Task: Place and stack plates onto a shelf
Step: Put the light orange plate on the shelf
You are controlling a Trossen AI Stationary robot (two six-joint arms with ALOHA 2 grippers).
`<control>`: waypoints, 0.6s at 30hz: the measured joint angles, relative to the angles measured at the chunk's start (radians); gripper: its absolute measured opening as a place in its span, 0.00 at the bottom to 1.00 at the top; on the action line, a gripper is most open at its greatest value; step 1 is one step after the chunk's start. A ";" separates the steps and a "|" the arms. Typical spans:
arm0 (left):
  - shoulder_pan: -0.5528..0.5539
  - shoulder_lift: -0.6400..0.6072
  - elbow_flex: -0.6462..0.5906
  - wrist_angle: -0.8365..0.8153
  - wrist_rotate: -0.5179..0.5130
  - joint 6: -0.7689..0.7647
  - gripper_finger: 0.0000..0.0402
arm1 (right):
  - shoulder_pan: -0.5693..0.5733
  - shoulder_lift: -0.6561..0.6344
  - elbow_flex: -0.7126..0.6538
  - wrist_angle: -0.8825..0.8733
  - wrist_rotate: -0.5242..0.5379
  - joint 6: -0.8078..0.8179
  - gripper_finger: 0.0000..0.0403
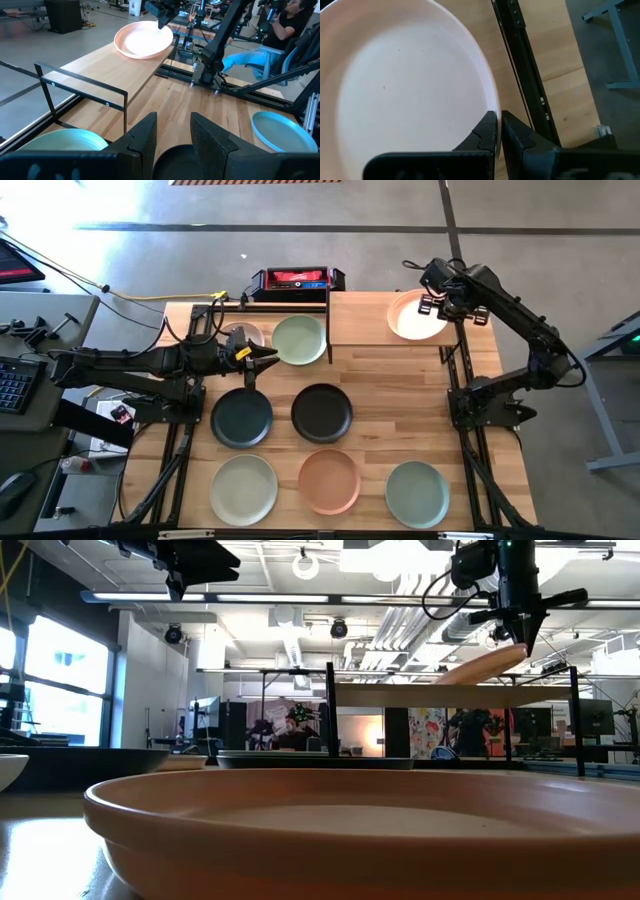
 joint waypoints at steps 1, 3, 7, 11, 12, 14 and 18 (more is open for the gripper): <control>0.000 0.000 0.000 0.000 0.000 0.000 0.26 | 0.000 0.000 0.000 0.001 -0.002 0.000 0.00; 0.000 0.000 0.000 0.000 0.000 0.000 0.26 | 0.000 0.000 0.000 0.003 -0.020 -0.016 0.00; 0.000 0.000 0.000 0.000 0.000 0.000 0.26 | 0.000 0.000 0.000 0.005 -0.043 -0.018 0.00; 0.000 0.000 0.000 0.000 0.012 0.000 0.26 | 0.000 0.000 0.000 0.005 -0.046 -0.018 0.01; 0.000 0.000 0.000 0.000 0.020 0.000 0.26 | 0.000 0.000 0.000 0.006 -0.046 -0.018 0.01; 0.000 0.000 0.000 0.001 0.035 0.000 0.26 | 0.000 0.000 0.000 0.014 -0.039 -0.012 0.04; 0.000 0.000 0.000 0.001 0.038 0.000 0.26 | 0.000 0.000 0.000 0.024 -0.069 -0.024 0.08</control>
